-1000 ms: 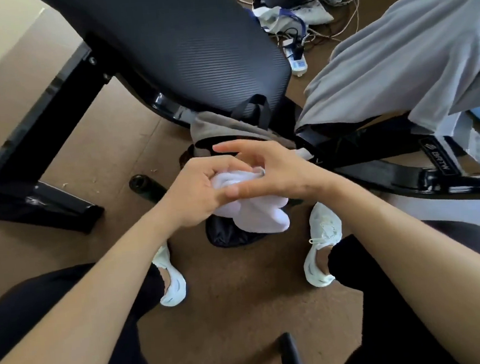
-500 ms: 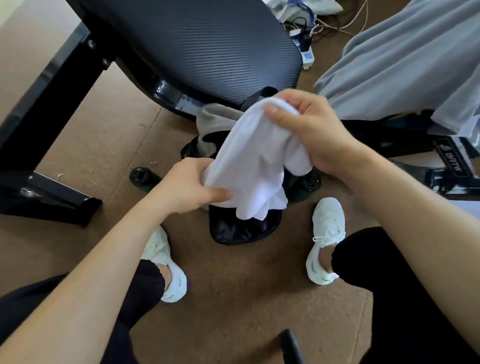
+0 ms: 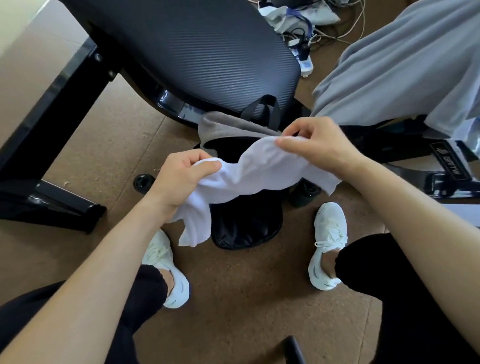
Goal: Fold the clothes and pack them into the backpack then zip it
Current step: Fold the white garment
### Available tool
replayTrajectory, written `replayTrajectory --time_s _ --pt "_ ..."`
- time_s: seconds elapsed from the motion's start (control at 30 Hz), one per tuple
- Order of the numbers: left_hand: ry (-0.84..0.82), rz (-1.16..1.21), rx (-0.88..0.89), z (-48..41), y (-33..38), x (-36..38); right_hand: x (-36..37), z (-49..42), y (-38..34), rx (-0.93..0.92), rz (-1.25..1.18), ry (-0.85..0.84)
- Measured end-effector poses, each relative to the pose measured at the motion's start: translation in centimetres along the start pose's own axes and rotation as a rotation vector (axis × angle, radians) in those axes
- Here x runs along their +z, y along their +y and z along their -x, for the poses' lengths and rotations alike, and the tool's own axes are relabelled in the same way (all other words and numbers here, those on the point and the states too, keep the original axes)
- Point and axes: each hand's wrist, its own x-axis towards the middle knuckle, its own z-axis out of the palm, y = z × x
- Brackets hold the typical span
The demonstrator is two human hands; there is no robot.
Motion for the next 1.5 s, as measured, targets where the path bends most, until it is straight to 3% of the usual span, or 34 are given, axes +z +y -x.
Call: replayTrajectory --time_s 0.23,0.3,0.43,0.6,0.7,0.77,0.87,0.97,1.17,1.33,1.5 --pt "-0.242 -0.143 0.164 0.5 0.8 2.1 3.0 1.6 -2.2 -0.193 -0.071 -0.518" --pt "-0.272 -0.130 0.164 0.6 0.9 2.3 3.2 1.7 -2.7 -0.225 -0.047 -0.591" --pt "-0.214 -0.154 0.122 0.3 0.2 2.0 2.7 0.9 -2.4 -0.169 -0.012 -0.406" --pt "-0.151 -0.321 0.073 0.0 -0.7 1.1 1.5 -0.4 -1.3 0.047 -0.280 0.067" --pt "-0.103 -0.285 0.066 0.0 -0.8 0.5 0.4 -0.9 -0.6 0.163 -0.361 0.181" --pt "-0.070 -0.244 0.049 0.1 -0.8 0.4 0.0 -0.8 -0.5 0.213 -0.411 0.152" --pt "0.024 -0.044 -0.003 -0.1 -0.8 0.3 -0.2 -0.7 -0.1 0.266 -0.548 -0.038" --pt "0.068 0.194 -0.069 -0.3 -0.5 0.4 0.2 -0.6 0.2 0.212 -0.544 -0.164" --pt "0.011 0.422 -0.193 -0.1 -0.2 1.7 1.6 -0.1 0.2 0.012 -0.198 -0.027" --pt "0.006 0.506 -0.299 0.4 -0.4 3.3 2.4 0.4 -0.2 -0.137 -0.141 0.022" --pt "-0.025 0.517 -0.323 0.9 -0.5 4.5 2.9 0.8 -0.5 -0.143 -0.105 0.040"
